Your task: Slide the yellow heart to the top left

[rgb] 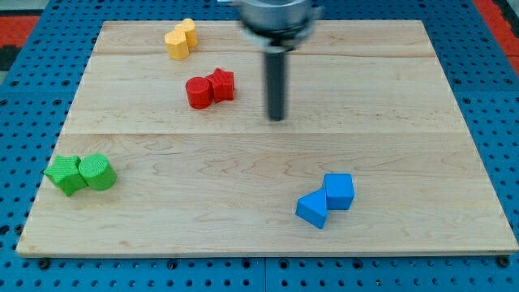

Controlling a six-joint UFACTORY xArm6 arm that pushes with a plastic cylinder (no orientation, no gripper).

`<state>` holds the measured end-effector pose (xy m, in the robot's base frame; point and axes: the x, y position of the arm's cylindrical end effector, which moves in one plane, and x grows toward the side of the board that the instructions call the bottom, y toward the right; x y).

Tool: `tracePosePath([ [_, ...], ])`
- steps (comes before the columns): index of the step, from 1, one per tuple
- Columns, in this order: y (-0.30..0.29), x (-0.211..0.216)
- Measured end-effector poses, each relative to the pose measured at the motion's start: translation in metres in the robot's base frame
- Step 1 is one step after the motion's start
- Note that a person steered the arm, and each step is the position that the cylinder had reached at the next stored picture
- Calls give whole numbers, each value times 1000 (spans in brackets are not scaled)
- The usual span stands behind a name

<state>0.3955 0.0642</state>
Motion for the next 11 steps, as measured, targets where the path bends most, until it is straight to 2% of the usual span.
tracePosePath([
  [1,24,-97],
  [2,1,-162],
  [4,5,-167],
  [5,-19,-177],
  [6,-76,-198],
  [8,-149,-170],
  [9,-193,-177],
  [10,-201,-197],
  [11,-232,-198],
])
